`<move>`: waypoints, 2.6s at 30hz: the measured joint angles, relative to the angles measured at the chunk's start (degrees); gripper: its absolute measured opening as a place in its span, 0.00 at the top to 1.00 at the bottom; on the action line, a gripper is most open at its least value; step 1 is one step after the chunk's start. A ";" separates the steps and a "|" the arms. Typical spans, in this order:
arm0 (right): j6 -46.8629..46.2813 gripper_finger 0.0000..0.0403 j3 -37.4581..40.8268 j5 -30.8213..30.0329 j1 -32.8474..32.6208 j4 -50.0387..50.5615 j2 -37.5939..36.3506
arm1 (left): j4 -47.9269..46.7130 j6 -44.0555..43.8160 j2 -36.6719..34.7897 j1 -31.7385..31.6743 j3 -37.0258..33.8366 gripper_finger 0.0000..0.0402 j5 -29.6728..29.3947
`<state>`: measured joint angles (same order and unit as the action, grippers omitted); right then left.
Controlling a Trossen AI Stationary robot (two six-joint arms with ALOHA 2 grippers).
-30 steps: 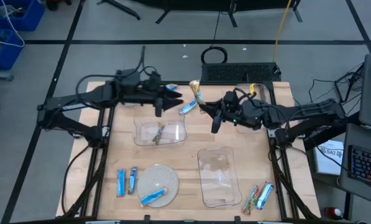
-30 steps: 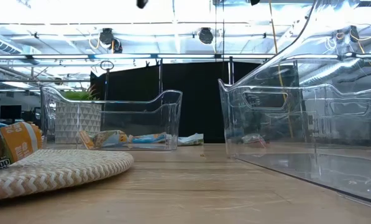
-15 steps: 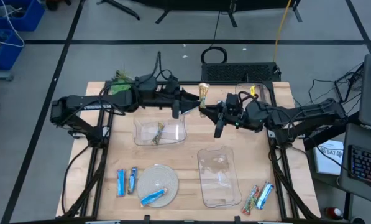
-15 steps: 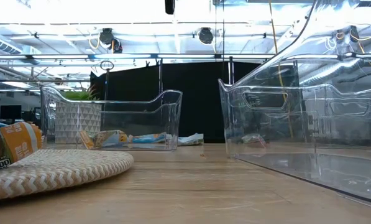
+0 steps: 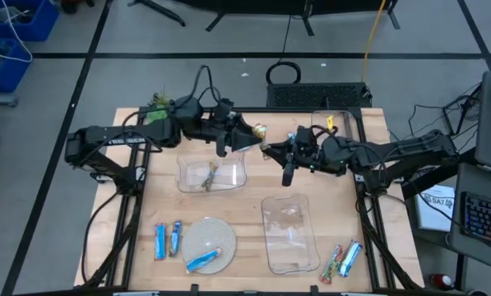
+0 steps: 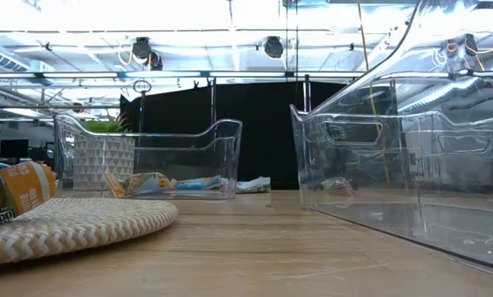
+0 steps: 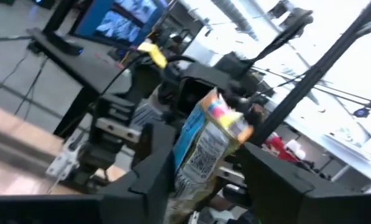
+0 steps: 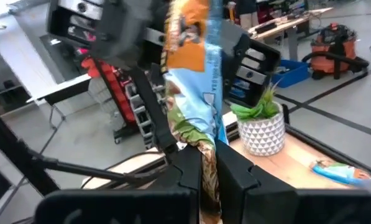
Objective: Pick and place Granola Bars by type
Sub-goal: Put the top right yellow granola bar into the top left transparent bin, then put the top yellow granola bar into the top left transparent bin
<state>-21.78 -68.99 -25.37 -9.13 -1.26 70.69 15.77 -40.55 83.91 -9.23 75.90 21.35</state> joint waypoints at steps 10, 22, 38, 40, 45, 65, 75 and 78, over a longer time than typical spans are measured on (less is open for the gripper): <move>5.59 0.80 0.03 6.16 -0.28 -2.18 -0.54 | -0.58 0.77 0.03 -0.33 0.05 0.91 -1.35; 11.79 0.32 -0.04 6.01 -5.41 6.33 -16.58 | -42.80 13.05 -3.92 -1.11 0.10 0.94 -7.17; 14.96 0.36 0.00 6.05 -8.61 7.51 -20.82 | -53.10 14.55 9.42 -2.11 -9.66 0.93 -12.48; 14.99 0.36 0.00 6.13 -9.15 7.55 -20.80 | -53.65 14.51 10.59 -3.08 -10.13 0.86 -11.52; 16.11 0.35 0.00 6.11 -9.75 7.58 -20.91 | -53.43 20.37 10.77 -6.34 -9.57 0.59 -7.57; 12.89 0.35 0.00 2.80 -9.68 15.04 -19.37 | -58.41 67.88 23.28 -26.75 3.17 0.26 -38.62; 9.16 0.35 0.00 2.58 -9.66 14.76 -16.04 | -51.62 68.64 30.36 -31.55 3.17 0.25 -35.64; 8.97 0.35 0.00 2.56 -9.66 13.12 -15.15 | -50.57 68.30 31.79 -32.47 3.17 0.26 -34.43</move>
<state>-12.81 -68.99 -22.81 -18.79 11.86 55.54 -34.81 27.76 115.70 -41.71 79.07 -13.08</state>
